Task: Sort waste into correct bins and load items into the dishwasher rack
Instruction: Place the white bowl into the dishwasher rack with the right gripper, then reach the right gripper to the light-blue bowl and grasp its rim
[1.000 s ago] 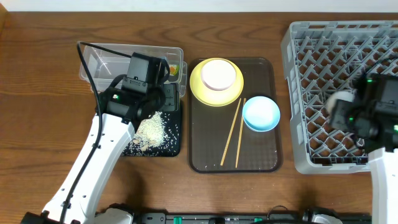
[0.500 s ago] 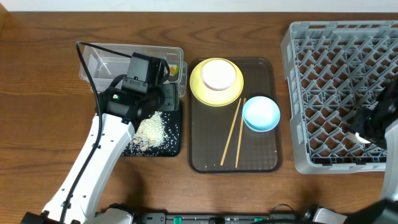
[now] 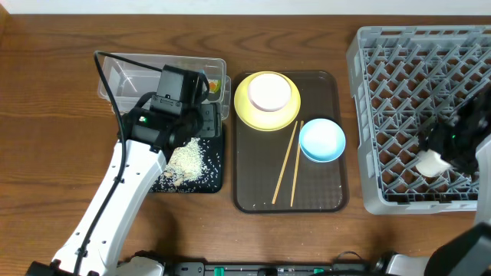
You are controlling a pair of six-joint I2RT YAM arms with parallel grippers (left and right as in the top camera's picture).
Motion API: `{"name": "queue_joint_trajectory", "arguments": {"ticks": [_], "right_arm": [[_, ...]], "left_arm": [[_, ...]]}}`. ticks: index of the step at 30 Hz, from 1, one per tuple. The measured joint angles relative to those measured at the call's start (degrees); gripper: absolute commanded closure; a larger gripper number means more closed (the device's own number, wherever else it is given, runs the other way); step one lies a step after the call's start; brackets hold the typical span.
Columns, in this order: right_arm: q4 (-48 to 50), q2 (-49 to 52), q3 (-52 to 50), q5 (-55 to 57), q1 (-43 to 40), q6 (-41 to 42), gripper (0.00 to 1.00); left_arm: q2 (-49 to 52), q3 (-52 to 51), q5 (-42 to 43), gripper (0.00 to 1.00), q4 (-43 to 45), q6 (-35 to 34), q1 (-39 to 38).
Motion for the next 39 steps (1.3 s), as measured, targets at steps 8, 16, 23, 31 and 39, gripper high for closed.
{"name": "queue_joint_trajectory", "arguments": {"ticks": [8,16,23,31,39], "right_arm": [[5.57,-10.08,5.05,-13.09,6.08,-1.66,0.32],[7.06,-6.64,5.31,-14.21,25.00,-5.46,0.36],[10.01,4.87,5.31,-7.98,34.36,-5.95,0.40],[10.60,16.87,5.29,-0.33,36.35,-2.54,0.58],[10.27,22.45,5.25,0.98,36.35,-1.20,0.88]], "left_arm": [[0.00,0.00,-3.67,0.30,-5.46,-3.21,1.42],[0.00,0.00,-6.54,0.24,-8.35,-11.02,9.14],[0.00,0.00,-6.86,0.23,-8.48,-12.57,10.19],[0.00,0.00,-6.86,0.22,-8.52,-12.72,10.19],[0.00,0.00,-6.86,0.22,-8.57,-12.72,10.19]]}}
